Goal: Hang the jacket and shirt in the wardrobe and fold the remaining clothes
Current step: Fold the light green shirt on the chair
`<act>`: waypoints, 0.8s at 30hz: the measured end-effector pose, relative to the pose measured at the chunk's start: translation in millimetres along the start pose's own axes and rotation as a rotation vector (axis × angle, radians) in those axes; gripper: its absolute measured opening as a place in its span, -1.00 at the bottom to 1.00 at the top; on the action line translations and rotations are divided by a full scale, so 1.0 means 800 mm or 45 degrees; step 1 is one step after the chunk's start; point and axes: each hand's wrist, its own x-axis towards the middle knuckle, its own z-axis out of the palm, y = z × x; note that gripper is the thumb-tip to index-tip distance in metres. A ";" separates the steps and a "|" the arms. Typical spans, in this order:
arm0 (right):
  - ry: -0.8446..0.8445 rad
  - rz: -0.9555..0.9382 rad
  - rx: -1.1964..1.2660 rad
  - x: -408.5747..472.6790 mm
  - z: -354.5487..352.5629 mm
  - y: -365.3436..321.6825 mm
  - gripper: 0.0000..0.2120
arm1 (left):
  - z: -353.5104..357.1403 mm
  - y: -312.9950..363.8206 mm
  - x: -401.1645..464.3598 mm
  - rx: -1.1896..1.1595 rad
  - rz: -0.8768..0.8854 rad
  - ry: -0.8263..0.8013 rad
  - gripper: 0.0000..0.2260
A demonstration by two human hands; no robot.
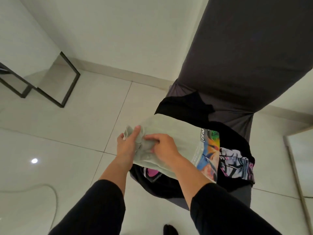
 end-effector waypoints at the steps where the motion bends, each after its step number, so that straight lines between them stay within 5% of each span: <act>1: 0.058 -0.014 -0.030 0.007 -0.003 -0.002 -0.51 | 0.003 0.006 -0.007 0.044 0.040 0.037 -0.30; 8: 0.394 -0.346 -0.787 0.036 -0.003 -0.020 -0.65 | 0.001 0.016 0.000 0.238 0.439 0.209 -0.78; 12: 0.057 -0.248 -1.254 0.038 0.018 0.003 -0.61 | -0.023 0.010 0.012 0.361 0.186 0.322 -0.67; 15: 0.006 -0.233 -1.393 0.035 0.027 0.015 -0.53 | -0.042 0.000 0.013 0.274 -0.071 0.198 -0.48; 17: 0.043 -0.282 -1.426 0.031 0.025 0.019 -0.51 | -0.043 -0.007 0.009 0.382 0.025 0.159 -0.40; 22: 0.136 -0.311 -1.521 0.009 0.009 0.045 -0.38 | -0.047 -0.013 0.005 0.308 0.193 0.420 -0.58; 24: 0.151 -0.261 -1.506 0.001 0.004 0.052 -0.37 | -0.048 -0.017 0.001 0.563 0.288 0.443 -0.60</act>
